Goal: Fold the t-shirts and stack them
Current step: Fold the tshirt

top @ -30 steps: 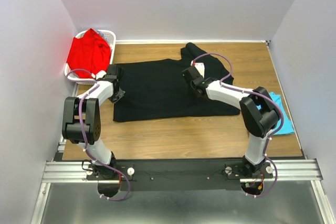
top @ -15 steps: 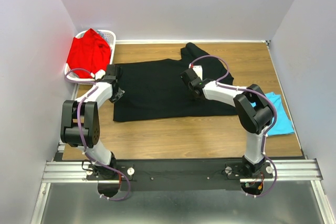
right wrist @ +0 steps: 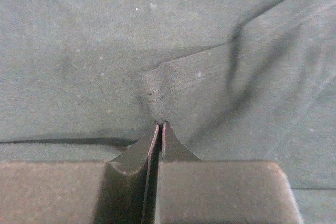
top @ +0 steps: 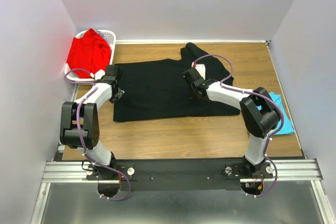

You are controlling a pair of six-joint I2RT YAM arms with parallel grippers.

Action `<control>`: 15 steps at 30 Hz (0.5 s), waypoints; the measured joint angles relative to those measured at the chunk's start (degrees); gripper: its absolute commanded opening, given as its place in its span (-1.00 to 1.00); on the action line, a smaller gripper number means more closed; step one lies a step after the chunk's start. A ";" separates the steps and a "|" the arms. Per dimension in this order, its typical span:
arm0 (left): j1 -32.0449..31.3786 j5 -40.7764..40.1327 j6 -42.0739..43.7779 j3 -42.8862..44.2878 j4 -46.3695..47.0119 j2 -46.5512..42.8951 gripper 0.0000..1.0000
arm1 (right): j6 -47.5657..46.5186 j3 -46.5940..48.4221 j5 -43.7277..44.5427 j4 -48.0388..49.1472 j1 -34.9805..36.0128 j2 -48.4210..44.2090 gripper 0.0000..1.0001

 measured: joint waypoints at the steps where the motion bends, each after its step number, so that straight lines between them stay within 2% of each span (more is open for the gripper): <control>1: 0.00 0.02 0.00 0.00 -0.04 -0.09 -1.00 | 0.07 -0.24 0.13 0.07 0.00 -0.55 -0.82; 15: 0.00 -0.09 -0.02 0.00 -0.57 -2.40 -1.00 | 0.44 -2.47 1.75 0.07 0.02 -3.82 -0.82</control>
